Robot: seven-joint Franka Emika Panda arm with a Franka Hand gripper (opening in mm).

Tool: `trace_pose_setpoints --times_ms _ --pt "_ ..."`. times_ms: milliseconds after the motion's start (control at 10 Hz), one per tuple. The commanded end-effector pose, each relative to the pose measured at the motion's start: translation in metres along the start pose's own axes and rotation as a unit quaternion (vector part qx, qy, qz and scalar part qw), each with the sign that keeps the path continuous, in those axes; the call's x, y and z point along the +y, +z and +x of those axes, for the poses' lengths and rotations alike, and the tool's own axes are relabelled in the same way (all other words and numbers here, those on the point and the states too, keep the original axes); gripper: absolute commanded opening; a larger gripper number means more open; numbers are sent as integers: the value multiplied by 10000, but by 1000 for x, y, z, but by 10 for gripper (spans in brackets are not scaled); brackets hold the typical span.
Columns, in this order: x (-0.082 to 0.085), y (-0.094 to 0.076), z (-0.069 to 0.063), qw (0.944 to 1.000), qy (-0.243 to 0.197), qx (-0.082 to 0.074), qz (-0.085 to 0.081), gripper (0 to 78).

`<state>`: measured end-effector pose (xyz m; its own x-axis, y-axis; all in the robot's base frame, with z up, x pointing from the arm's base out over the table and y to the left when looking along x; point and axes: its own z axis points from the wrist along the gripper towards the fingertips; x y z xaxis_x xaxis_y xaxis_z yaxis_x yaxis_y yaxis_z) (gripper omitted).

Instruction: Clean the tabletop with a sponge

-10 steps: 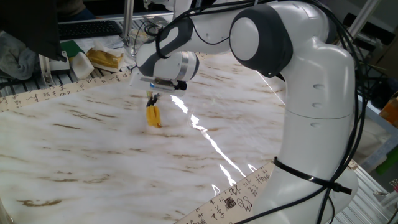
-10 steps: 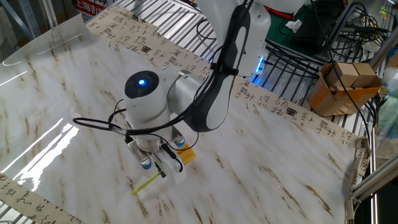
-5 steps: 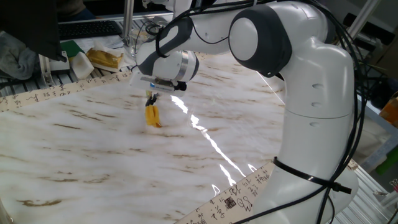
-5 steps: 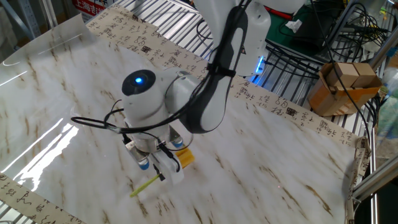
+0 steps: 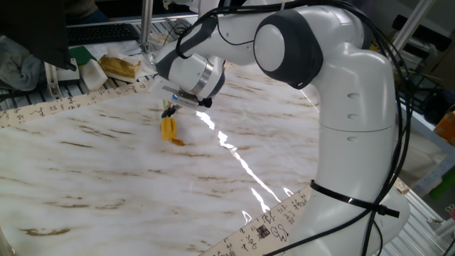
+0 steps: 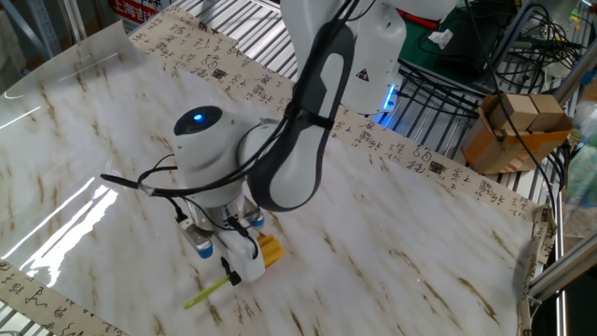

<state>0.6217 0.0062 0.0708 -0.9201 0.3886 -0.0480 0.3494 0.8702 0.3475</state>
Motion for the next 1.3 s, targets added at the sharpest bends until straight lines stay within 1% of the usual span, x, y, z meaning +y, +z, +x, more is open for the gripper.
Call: trace_pose_setpoints --times_ms 100,200,300,400,700,800,900,1300 --pt "-4 3 4 9997 -14 -89 -245 20" --pt "-7 6 7 9996 -55 -107 -258 20" --pt "-9 7 8 9996 -98 -93 -250 20" --pt "-9 7 9 9996 -138 -94 -208 20" --pt "-14 3 14 9996 -251 -31 -160 20" --pt "-15 0 15 9995 -297 -3 -103 20" --pt "-17 -2 16 9995 -313 8 -94 20" --pt "-23 0 24 9993 -357 -39 -73 20"
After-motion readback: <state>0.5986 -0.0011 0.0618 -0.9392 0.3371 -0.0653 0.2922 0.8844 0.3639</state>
